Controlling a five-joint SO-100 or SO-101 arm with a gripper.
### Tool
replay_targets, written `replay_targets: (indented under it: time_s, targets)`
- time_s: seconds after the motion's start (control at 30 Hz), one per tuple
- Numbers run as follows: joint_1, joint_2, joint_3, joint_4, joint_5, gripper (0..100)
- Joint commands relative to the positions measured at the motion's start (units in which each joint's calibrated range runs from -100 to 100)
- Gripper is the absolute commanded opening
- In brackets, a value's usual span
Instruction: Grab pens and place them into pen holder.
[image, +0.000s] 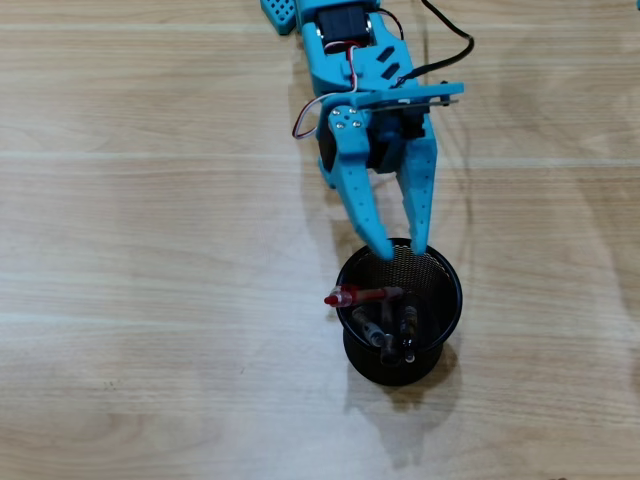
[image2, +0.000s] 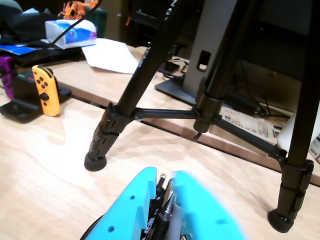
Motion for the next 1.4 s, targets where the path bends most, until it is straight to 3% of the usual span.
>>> replay_targets:
  time_s: [0.0,0.63,0.93,1.17,1.37]
  targets:
    - [-0.74,-8.46,3.79,-0.56,1.13,3]
    - [3.37,-73.0,65.87,-0.65,31.81,4]
    - [5.75,-95.16,90.94,-0.56,38.57,10]
    - [7.12,-99.41,90.85,15.75,39.61,9]
    - [8.4,-106.63,90.85,38.25,39.61,9]
